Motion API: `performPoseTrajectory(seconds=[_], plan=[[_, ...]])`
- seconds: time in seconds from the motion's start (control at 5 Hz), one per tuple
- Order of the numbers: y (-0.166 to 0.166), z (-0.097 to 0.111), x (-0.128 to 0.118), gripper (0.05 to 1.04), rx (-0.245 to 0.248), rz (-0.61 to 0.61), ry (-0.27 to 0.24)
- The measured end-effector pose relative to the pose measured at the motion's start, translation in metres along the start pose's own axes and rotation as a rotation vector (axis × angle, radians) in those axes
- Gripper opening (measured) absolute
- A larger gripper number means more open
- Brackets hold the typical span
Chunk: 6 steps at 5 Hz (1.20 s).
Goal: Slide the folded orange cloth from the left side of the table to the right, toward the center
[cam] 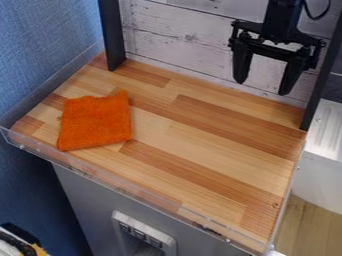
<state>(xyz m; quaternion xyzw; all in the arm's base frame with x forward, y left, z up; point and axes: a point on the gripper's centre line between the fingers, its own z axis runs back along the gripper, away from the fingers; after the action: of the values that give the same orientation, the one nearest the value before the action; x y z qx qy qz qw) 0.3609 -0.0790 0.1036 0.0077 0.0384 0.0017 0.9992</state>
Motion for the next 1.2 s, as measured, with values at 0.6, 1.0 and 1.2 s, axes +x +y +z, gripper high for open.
performPoseTrajectory(seconds=[0.6, 1.0, 1.2], plan=[[0.086, -0.008, -0.027, 0.995, -0.027, -0.199, -0.043], [0.151, -0.011, -0.044, 0.998, -0.037, -0.324, -0.119], [0.179, -0.011, -0.052, 0.995, -0.032, -0.365, -0.127]])
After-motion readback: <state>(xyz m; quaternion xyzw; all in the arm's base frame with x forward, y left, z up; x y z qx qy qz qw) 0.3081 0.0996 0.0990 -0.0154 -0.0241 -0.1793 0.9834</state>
